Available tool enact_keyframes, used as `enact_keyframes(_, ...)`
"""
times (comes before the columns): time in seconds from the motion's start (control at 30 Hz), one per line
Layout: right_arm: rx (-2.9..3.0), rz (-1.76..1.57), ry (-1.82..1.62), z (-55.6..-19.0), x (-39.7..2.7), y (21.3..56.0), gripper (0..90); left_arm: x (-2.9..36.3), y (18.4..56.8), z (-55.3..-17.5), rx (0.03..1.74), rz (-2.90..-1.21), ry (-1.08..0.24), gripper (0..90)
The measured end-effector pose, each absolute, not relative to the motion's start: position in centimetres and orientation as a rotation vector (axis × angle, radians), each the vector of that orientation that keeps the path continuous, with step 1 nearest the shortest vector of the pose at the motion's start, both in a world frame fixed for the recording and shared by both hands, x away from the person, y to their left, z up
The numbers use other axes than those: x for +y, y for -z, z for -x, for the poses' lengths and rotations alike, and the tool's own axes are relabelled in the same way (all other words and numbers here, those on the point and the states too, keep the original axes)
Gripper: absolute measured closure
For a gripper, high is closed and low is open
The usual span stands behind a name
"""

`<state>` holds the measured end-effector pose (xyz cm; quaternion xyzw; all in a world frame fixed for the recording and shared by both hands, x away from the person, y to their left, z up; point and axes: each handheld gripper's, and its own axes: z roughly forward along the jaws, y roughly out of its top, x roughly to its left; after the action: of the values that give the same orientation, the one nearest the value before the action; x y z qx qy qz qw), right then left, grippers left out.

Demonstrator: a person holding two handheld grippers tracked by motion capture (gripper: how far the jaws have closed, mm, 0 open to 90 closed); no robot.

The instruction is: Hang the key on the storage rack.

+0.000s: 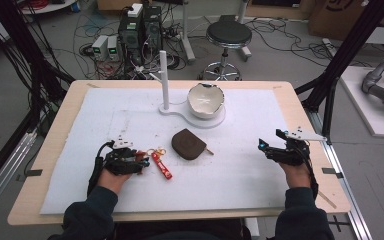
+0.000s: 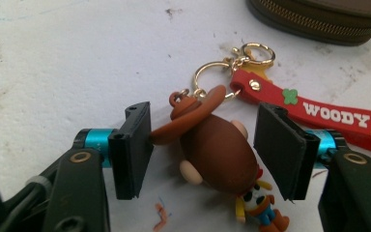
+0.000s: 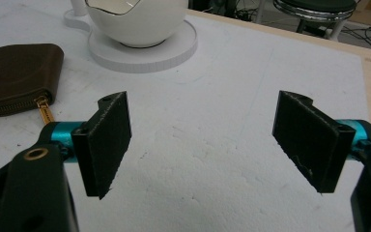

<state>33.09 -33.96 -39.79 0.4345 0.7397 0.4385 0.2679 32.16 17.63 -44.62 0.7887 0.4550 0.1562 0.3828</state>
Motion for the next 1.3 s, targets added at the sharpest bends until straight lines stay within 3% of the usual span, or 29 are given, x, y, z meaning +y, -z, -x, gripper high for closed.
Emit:
enact_keyframes(0.2, 1.994, -1.165, -1.191, -33.2, -33.9, 39.8, 21.7, 16.6, 44.9, -31.6, 1.132, -2.063, -0.493, 30.4)
enact_keyframes(0.27, 1.994, -1.166, -1.191, -33.2, -34.0, 39.8, 21.7, 16.7, 44.8, -31.6, 1.134, -2.065, -0.488, 31.9)
enact_keyframes(0.33, 1.990, -1.172, -1.192, -33.2, -34.0, 39.8, 21.7, 17.2, 44.6, -31.9, 1.141, -2.050, -0.468, 45.1)
enact_keyframes(0.73, 1.989, -1.172, -1.194, -33.3, -34.1, 39.8, 21.7, 18.2, 42.7, -32.2, 1.109, -1.903, -0.440, 45.8)
enact_keyframes(1.3, 1.981, -1.164, -1.206, -33.6, -34.4, 39.7, 21.7, 18.6, 36.9, -34.2, 0.993, -1.703, -0.505, 46.1)
